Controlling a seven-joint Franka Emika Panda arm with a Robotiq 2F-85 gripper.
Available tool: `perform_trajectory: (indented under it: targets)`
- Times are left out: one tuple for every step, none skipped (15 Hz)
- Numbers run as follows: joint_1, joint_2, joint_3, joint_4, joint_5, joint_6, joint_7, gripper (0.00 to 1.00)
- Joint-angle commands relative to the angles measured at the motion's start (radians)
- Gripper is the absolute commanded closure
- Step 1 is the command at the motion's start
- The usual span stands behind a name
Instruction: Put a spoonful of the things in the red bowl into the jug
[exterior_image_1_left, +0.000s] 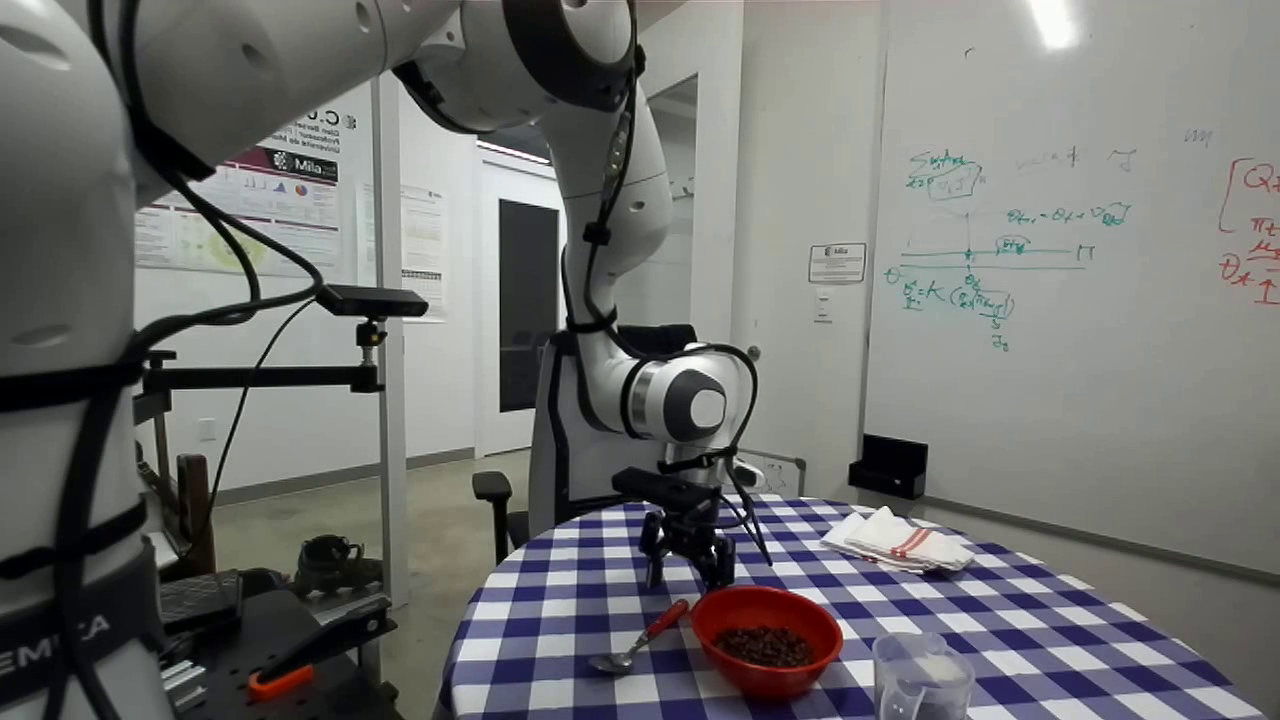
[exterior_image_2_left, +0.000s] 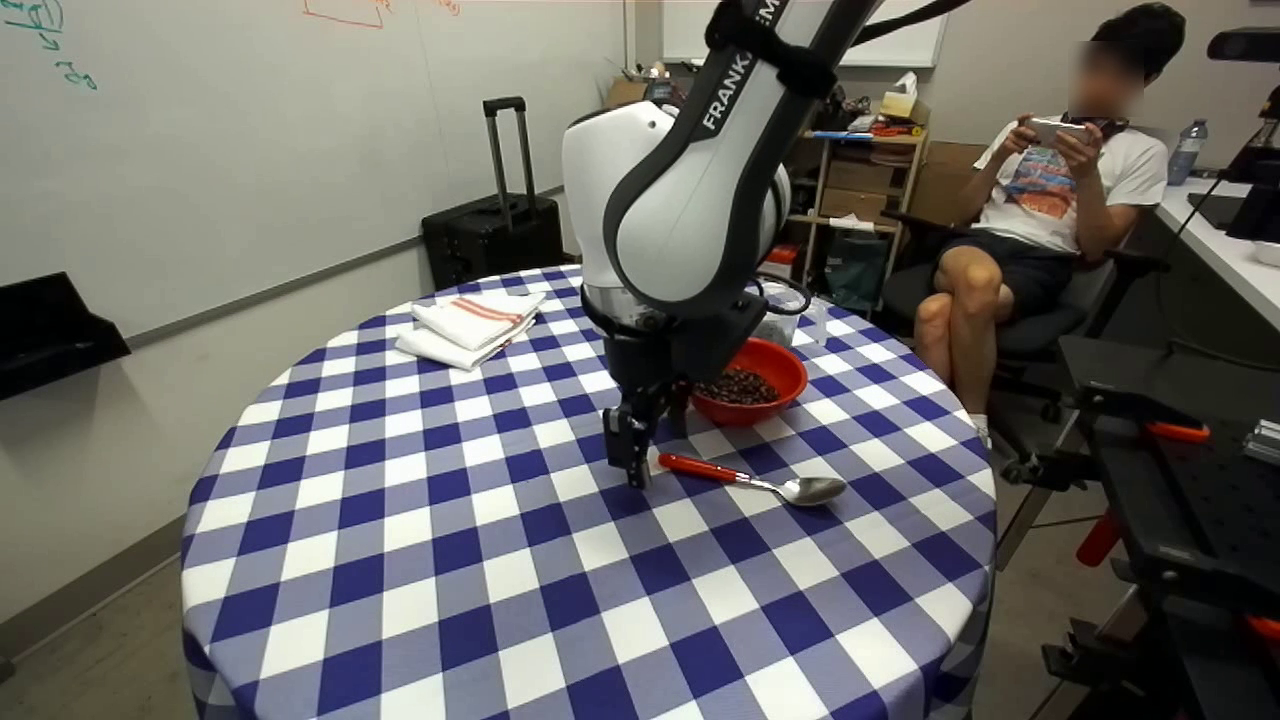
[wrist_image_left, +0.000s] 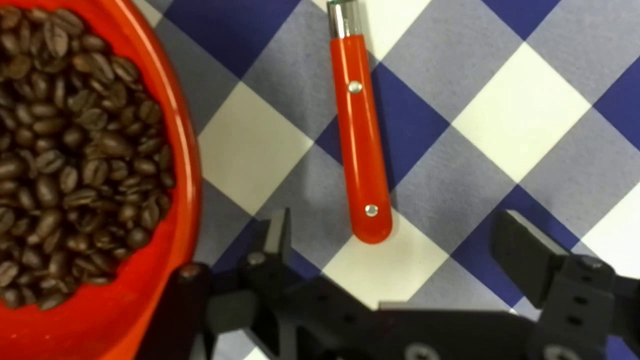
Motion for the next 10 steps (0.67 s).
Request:
perform_trajectory:
  targets:
    - [-0.003, 0.012, 0.008, 0.002, 0.024, 0.013, -0.026, 0.27]
    - [-0.001, 0.010, 0.007, -0.002, 0.023, 0.016, -0.026, 0.28]
    - [-0.001, 0.007, 0.007, -0.005, 0.022, 0.018, -0.025, 0.30]
    - [-0.001, 0.006, 0.006, -0.007, 0.021, 0.019, -0.025, 0.35]
    - [-0.002, 0.004, 0.006, -0.008, 0.021, 0.022, -0.026, 0.42]
    - [-0.001, 0.000, 0.006, -0.009, 0.021, 0.023, -0.026, 0.52]
    - [-0.001, -0.003, 0.005, -0.010, 0.020, 0.024, -0.026, 0.59]
    - [-0.001, -0.006, 0.005, -0.011, 0.020, 0.025, -0.027, 0.68]
    - [-0.002, -0.007, 0.005, -0.011, 0.020, 0.026, -0.027, 0.75]
    - [-0.002, -0.008, 0.004, -0.012, 0.020, 0.027, -0.027, 0.81]
